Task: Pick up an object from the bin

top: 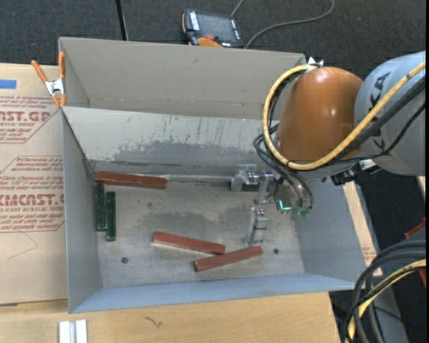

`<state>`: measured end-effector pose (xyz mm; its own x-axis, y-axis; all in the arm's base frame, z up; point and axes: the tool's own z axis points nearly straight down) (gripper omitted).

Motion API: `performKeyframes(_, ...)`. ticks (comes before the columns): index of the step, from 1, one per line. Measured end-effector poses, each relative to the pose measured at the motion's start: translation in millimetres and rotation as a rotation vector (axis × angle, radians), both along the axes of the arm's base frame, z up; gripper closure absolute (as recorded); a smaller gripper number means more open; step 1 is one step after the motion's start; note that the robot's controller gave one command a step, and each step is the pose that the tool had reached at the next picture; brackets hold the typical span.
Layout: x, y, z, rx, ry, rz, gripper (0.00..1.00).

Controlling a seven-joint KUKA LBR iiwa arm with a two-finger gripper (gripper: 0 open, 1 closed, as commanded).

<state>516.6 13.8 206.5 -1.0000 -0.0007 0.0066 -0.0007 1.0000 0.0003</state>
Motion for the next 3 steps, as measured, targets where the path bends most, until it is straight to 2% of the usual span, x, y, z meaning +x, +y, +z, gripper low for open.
performKeyframes(1, -25.2, 36, -138, 0.001, -0.011, 0.338, 0.00)
performKeyframes(2, -26.0, 36, -137, 0.002, -0.007, 0.336, 1.00)
performKeyframes(3, -8.5, 35, 1, 0.000, -0.016, 0.406, 1.00)
